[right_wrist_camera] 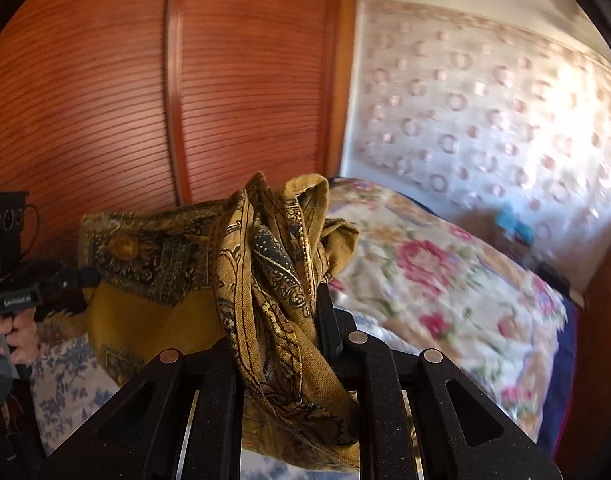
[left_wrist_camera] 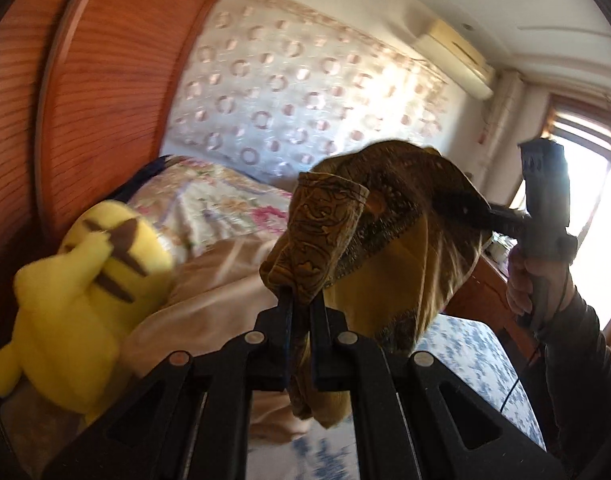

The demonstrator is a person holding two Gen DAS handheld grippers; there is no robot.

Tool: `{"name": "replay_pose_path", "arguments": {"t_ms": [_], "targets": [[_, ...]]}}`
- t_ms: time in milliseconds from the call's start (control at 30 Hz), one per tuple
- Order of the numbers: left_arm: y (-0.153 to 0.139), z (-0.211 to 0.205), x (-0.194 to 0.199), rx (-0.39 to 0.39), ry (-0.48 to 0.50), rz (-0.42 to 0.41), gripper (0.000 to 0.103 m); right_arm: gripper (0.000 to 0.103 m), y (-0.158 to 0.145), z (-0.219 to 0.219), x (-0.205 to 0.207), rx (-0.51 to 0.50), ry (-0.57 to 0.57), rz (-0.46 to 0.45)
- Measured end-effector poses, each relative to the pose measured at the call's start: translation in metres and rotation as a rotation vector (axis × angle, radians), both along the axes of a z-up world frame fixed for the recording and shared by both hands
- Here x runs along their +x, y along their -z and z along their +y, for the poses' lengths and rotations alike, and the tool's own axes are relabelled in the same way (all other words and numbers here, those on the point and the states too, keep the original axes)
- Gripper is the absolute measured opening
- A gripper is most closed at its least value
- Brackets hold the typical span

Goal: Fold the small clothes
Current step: 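Carry the lifted garment with both grippers toward the yellow plush toy, then lower the folded garment onto the bed beside the plush toy and open both grippers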

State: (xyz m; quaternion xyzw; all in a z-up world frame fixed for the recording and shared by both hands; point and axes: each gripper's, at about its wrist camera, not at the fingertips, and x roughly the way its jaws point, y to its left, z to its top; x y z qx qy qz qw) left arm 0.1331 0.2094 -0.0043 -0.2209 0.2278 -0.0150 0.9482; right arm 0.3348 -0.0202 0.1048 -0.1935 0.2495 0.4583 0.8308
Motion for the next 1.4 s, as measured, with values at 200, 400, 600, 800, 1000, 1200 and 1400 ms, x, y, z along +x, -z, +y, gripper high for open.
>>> {"name": "replay_pose_path", "arguments": {"t_ms": [200,400,600,800,1000,1200,1400], "targets": [[0.037,0.023,-0.011,-0.018,-0.074,0.071,0.003,0.011,0.036,0.103,0.030,-0.106,-0.086,0.023],[0.056,0.032,-0.011,0.007,-0.118,0.109,0.003,0.012,0.071,0.157,0.055,-0.132,-0.059,0.078],[0.064,0.029,-0.015,0.024,-0.133,0.138,0.003,0.058,0.069,0.159,0.069,-0.076,0.086,0.037],[0.059,0.023,-0.012,0.095,-0.148,0.169,0.007,0.058,0.069,0.125,0.049,0.017,0.034,0.058],[0.051,0.020,-0.018,0.169,-0.161,0.181,0.022,0.058,0.122,0.124,0.023,-0.037,-0.003,0.174],[0.036,0.017,-0.029,0.227,-0.155,0.178,0.033,0.059,0.163,0.124,0.022,-0.046,0.051,0.145],[0.024,0.004,-0.035,0.288,-0.160,0.196,0.034,0.060,0.158,0.120,0.012,-0.045,0.101,0.118]]}}
